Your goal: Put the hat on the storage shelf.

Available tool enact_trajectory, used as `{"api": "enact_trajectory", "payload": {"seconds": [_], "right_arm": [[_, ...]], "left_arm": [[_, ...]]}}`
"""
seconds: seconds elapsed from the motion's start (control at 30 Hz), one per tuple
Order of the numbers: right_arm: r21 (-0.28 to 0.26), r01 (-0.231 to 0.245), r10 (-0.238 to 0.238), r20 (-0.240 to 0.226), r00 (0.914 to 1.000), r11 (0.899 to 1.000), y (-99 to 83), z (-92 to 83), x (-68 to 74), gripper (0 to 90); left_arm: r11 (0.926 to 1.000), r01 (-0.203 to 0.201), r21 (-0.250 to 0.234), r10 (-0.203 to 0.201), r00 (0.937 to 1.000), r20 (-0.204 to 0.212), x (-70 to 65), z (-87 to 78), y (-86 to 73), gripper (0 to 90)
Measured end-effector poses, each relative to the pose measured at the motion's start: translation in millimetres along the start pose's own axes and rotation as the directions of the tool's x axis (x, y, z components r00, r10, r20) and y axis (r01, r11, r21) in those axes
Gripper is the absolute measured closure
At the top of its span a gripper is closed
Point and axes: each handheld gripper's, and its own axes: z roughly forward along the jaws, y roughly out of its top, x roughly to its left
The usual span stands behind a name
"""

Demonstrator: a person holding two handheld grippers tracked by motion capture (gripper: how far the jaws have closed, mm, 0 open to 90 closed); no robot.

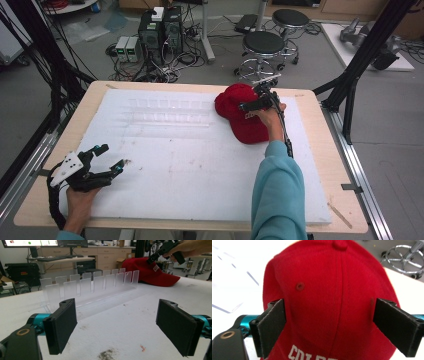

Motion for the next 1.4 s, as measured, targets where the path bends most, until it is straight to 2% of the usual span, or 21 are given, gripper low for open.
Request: {"api": "enact_trajectory", "payload": {"seconds": [0.13, 0.23, 0.4, 0.57, 0.63, 0.7, 0.87, 0.9, 1.0, 1.07, 1.1, 1.13, 1.2, 1.27, 1.4], "right_arm": [[0.023, -0.001, 0.001, 0.009, 1.0, 1.0, -1.7, 5.2, 0.4, 10.4], [0.03, -0.007, 0.006, 0.024, 0.9997, 1.0, -1.9, 7.3, 0.9, 16.1], [0.038, -0.03, 0.03, 0.009, 0.9995, 0.999, -3.2, 12.3, 1.4, 16.2], [0.047, -0.033, 0.032, 0.014, 0.9994, 0.998, -4.9, 17.8, 1.0, 17.7], [0.052, -0.027, 0.026, 0.026, 0.9993, 0.998, -5.1, 19.1, 1.3, 22.5], [0.071, -0.058, 0.056, 0.042, 0.9976, 0.996, -4.9, 19.6, 3.3, 29.8], [0.099, -0.05, 0.044, 0.067, 0.9968, 0.994, -4.5, 21.4, 7.5, 41.4], [0.099, -0.048, 0.042, 0.063, 0.9972, 0.994, -4.1, 21.1, 8.3, 47.3], [0.101, -0.031, 0.025, 0.06, 0.9979, 0.994, -3.4, 20.6, 9.5, 54.6], [0.104, -0.04, 0.033, 0.06, 0.9976, 0.994, -3.4, 20.3, 9.5, 59.4], [0.103, -0.051, 0.045, 0.059, 0.9972, 0.993, -3.8, 19.3, 8.5, 66.0], [0.105, -0.05, 0.045, 0.045, 0.998, 0.993, -4.2, 19.3, 8.0, 67.4], [0.124, -0.046, 0.04, 0.047, 0.9981, 0.991, -4.0, 18.1, 8.2, 72.2], [0.131, -0.064, 0.059, 0.039, 0.9975, 0.989, -4.2, 16.2, 7.2, 75.6], [0.125, -0.034, 0.029, 0.041, 0.9987, 0.992, -3.5, 12.3, 8.7, 80.6]], "left_arm": [[1.0, 0.002, -0.002, -0.002, 1.0, 0.0, 0.2, 0.1, 0.0, 17.2], [1.0, 0.0, -0.001, 0.0, 1.0, 0.0, 0.0, 0.1, 0.0, 17.2], [1.0, 0.002, -0.001, -0.002, 1.0, 0.001, 0.2, 0.0, 0.0, 17.2], [1.0, 0.003, -0.001, -0.003, 1.0, 0.002, 0.4, -0.2, -0.1, 17.2], [1.0, 0.002, -0.001, -0.002, 1.0, 0.001, 0.6, -0.2, 0.0, 17.2], [1.0, 0.003, -0.001, -0.003, 1.0, 0.001, 0.7, -0.3, 0.0, 17.2], [1.0, 0.007, -0.004, -0.007, 1.0, 0.002, 0.8, -0.2, -0.1, 17.2], [1.0, 0.008, -0.005, -0.008, 1.0, 0.001, 0.8, -0.1, -0.2, 17.2], [1.0, 0.009, -0.005, -0.009, 1.0, 0.003, 0.9, -0.2, -0.2, 17.2], [0.9999, 0.008, -0.006, -0.008, 1.0, 0.002, 0.8, -0.1, -0.2, 17.2], [1.0, 0.008, -0.005, -0.008, 1.0, 0.003, 0.9, -0.2, -0.2, 17.2], [1.0, 0.008, -0.005, -0.008, 1.0, 0.003, 0.9, -0.2, -0.2, 17.2], [1.0, 0.007, -0.004, -0.007, 1.0, 0.003, 1.0, -0.3, -0.2, 17.2], [1.0, 0.008, -0.005, -0.008, 1.0, 0.003, 0.9, -0.2, -0.2, 17.2], [0.9999, 0.01, -0.004, -0.01, 0.9999, 0.003, 1.0, -0.2, -0.2, 17.3]]}}
